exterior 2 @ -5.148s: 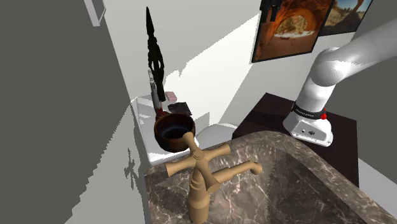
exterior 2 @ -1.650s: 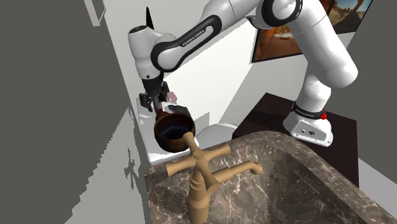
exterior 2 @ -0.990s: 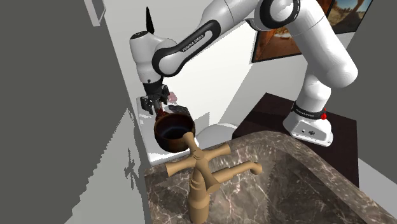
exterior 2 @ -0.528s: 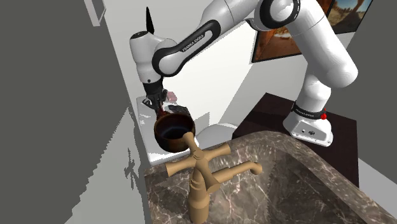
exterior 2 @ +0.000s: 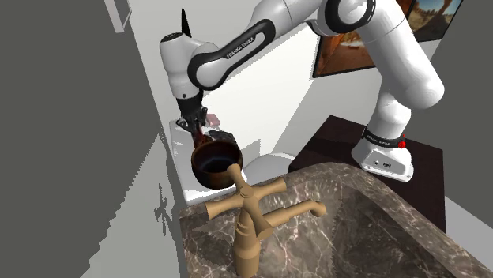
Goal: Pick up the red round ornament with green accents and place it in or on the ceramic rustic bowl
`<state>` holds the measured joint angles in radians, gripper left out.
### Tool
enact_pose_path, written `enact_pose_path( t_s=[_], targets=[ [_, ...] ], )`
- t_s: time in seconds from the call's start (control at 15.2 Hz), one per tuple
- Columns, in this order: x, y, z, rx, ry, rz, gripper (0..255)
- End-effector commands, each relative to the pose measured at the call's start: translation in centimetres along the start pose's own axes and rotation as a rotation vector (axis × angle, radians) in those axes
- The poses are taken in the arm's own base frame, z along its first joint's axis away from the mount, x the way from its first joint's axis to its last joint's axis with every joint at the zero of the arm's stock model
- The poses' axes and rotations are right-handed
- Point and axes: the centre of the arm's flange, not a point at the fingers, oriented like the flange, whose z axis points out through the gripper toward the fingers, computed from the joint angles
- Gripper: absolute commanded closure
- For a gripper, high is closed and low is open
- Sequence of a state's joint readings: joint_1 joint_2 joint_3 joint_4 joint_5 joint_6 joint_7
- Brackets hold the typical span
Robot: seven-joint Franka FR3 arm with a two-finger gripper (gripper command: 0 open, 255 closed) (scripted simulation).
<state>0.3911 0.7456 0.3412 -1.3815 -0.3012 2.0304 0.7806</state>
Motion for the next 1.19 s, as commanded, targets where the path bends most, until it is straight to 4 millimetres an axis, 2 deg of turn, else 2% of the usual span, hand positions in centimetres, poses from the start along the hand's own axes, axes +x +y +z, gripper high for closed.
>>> enact_pose_path(
  t_s=[0.0, 1.12],
  targets=[
    [0.0, 0.0, -1.0, 0.000, 0.000, 0.000, 255],
    [-0.1, 0.6, -10.0, 0.000, 0.000, 0.000, 255]
  ],
)
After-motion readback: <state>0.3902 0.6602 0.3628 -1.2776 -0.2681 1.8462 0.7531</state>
